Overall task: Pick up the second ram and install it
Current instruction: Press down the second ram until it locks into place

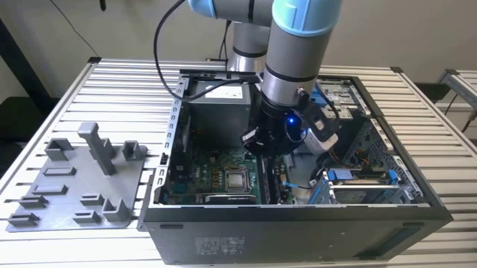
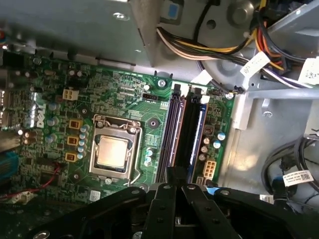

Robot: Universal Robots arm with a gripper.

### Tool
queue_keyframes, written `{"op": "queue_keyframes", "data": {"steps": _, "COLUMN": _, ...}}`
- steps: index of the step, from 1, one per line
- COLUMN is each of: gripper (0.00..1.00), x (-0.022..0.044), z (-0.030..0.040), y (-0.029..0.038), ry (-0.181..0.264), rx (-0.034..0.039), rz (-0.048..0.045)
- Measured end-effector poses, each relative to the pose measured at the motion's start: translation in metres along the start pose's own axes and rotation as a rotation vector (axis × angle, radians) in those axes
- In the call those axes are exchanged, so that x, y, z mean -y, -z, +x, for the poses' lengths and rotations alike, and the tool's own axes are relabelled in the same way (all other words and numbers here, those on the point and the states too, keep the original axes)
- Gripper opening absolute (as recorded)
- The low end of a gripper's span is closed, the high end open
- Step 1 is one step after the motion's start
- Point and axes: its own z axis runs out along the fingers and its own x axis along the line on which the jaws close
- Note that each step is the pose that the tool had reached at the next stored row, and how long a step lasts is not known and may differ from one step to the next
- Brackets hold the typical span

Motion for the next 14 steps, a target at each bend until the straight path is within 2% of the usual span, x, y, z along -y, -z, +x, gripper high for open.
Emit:
{"op": "queue_keyframes", "data": {"steps": 7, "gripper": 0.11, "x": 0.0000, "z": 0.0000, "y": -0.0006, "ry": 0.127, "rx": 0.0036, "rz": -0.0001}}
{"op": "queue_keyframes", "data": {"steps": 14, "gripper": 0.11, "x": -0.0001, "z": 0.0001, "y": -0.0044, "ry": 0.255, "rx": 0.0072, "rz": -0.0002}}
